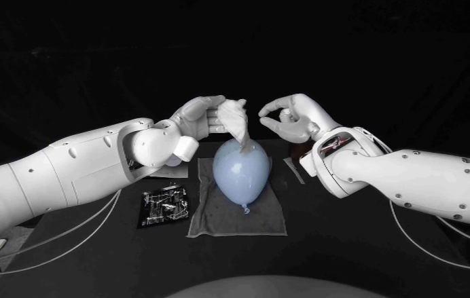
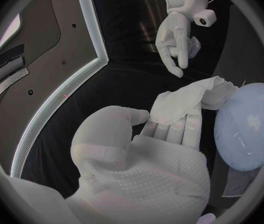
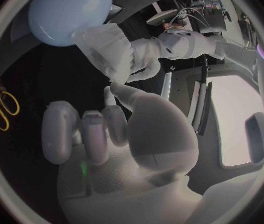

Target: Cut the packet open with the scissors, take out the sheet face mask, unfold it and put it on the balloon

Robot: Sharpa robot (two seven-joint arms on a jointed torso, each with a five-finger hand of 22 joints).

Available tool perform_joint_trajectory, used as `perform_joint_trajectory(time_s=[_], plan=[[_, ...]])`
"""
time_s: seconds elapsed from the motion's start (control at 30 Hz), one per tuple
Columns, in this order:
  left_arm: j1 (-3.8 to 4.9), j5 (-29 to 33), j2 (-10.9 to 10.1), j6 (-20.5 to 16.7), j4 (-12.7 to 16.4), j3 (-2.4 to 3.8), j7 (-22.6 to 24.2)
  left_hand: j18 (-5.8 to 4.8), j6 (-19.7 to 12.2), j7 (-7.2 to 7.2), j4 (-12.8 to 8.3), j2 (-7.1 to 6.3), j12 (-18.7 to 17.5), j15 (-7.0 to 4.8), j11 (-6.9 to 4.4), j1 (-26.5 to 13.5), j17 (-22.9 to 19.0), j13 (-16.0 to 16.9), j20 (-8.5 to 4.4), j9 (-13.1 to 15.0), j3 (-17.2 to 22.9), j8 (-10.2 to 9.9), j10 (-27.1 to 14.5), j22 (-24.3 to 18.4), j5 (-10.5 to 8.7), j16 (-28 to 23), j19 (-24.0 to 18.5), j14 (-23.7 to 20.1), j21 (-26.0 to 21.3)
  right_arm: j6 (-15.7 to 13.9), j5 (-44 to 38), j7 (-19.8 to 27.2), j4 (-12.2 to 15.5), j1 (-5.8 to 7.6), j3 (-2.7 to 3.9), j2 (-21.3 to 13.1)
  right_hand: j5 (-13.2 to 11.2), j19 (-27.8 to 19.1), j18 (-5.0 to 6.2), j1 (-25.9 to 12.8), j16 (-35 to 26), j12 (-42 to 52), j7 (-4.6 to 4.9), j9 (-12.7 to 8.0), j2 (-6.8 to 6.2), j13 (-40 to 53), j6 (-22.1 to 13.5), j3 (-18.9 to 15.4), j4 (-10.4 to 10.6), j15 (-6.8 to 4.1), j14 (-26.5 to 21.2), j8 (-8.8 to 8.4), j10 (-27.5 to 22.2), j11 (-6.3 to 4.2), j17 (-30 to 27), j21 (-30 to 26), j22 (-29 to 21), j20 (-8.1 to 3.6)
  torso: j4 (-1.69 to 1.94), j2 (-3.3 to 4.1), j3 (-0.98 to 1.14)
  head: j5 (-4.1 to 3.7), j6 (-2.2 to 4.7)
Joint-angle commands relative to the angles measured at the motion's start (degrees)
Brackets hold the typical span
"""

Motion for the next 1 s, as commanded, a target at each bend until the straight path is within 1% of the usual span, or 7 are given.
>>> perform_joint_trajectory(time_s=[0.03,0.17,0.3,0.53,0.77,0.9,1.0], plan=[[0.10,1.4,0.0,-0.7,0.3,0.07,0.7,-0.51,-0.9,4.65,-0.2,-1.69,-0.3,0.08,0.37,-1.1,-0.1,-0.1,0.08,-0.1,-1.7,-0.2,-0.6,0.1,-0.04,-0.3,-0.5,-0.4,-0.1,-1.5,-11.7,3.4,0.2,0.59,0.08,0.5,0.1,1.9,0.27,0.3,0.2,0.3,-0.03,-0.1,-0.17,8.7,0.3,-0.2,-0.1,-0.26,6.1,-0.25,1.0,-0.44,15.1,0.2,10.3,0.23,0.11,0.00,-0.09,0.04,0.20],[0.10,1.6,-0.1,-0.9,0.5,0.06,0.7,-0.56,-3.3,5.11,0.6,-4.44,-0.2,0.28,0.72,-4.5,-0.1,0.0,0.13,-0.5,-7.6,-1.0,-1.6,0.1,-0.01,-0.2,-0.7,-0.7,-0.1,-2.2,-14.5,2.6,0.0,1.11,0.19,1.4,0.1,1.9,0.28,0.2,0.2,0.4,-0.01,-0.2,-0.31,8.7,0.3,-0.4,0.0,-0.26,6.1,-0.42,1.0,-0.43,15.1,0.2,10.3,0.22,0.14,0.02,-0.06,0.19,0.49],[0.10,1.6,-0.2,-1.0,0.7,0.05,0.6,-0.60,-4.2,5.20,0.8,-5.33,-0.2,0.34,0.84,-7.2,-0.2,0.0,0.15,-0.6,-12.4,-1.3,-2.0,0.1,-0.02,-0.2,-0.8,-0.9,-0.1,-2.6,-16.7,1.8,-0.5,1.30,0.23,2.5,0.1,1.9,0.28,0.1,0.2,0.4,0.02,-0.4,-0.50,8.7,0.3,-0.6,0.0,-0.25,6.1,-0.61,1.0,-0.41,15.1,0.2,10.3,0.21,0.04,0.03,-0.04,0.24,0.60],[0.09,1.7,-0.1,-0.9,0.9,0.05,0.6,-0.63,-4.6,5.31,0.7,-5.19,-0.2,0.42,0.89,-8.6,-0.2,0.0,0.18,-0.6,-16.8,-1.4,-2.4,0.1,-0.01,-0.2,-1.0,-1.2,-0.1,-2.1,-20.4,-0.2,-1.7,1.40,0.26,4.6,0.1,1.8,0.34,0.0,0.2,0.2,0.05,-0.6,-0.77,8.6,0.3,-0.9,0.1,-0.23,6.1,-0.83,0.9,-0.38,15.1,-0.1,10.2,0.21,-0.04,0.00,-0.01,0.27,0.72],[0.09,1.7,-0.1,-0.9,1.3,0.04,0.5,-0.69,-4.7,5.40,0.5,-5.16,-0.2,0.49,0.96,-8.3,-0.2,-0.1,0.20,-0.7,-17.5,-1.4,-2.8,0.1,0.00,-0.2,-1.2,-1.3,-0.2,-2.3,-24.3,-2.8,-3.0,1.42,0.28,6.3,0.1,1.8,0.33,0.0,0.2,0.3,0.05,-0.7,-0.84,8.6,0.3,-1.0,0.1,-0.23,6.1,-0.88,1.0,-0.37,15.1,-0.1,10.2,0.21,-0.02,0.02,0.01,0.30,0.88],[0.09,1.7,-0.1,-0.9,1.4,0.04,0.5,-0.80,-5.5,5.50,0.7,-4.76,-0.4,0.65,1.10,-8.2,-0.3,-0.2,0.25,-0.8,-18.5,-1.7,-4.4,0.0,-0.01,-0.3,-1.7,-1.8,-0.2,-1.7,-27.0,-5.2,-3.8,1.42,0.28,7.1,0.0,1.8,0.38,-0.5,0.2,0.1,0.06,-1.0,-1.46,8.5,0.6,-1.6,0.2,-0.21,6.1,-1.14,0.9,-0.35,15.1,-0.3,10.2,0.22,0.00,0.00,0.00,0.31,0.97],[0.09,1.7,0.0,-0.9,1.6,0.04,0.5,-0.89,-6.5,5.51,0.8,-4.39,-0.5,0.76,1.19,-9.7,-0.4,-0.3,0.27,-1.0,-20.8,-2.2,-6.7,0.1,-0.01,-0.3,-2.2,-2.3,-0.2,-1.0,-29.2,-6.9,-4.2,1.39,0.28,7.4,0.0,1.7,0.40,-0.6,0.2,0.0,0.00,-1.2,-1.82,8.5,0.9,-2.0,0.3,-0.22,6.1,-1.25,0.8,-0.39,15.1,-0.4,10.1,0.21,0.06,0.03,-0.03,0.34,1.06]])
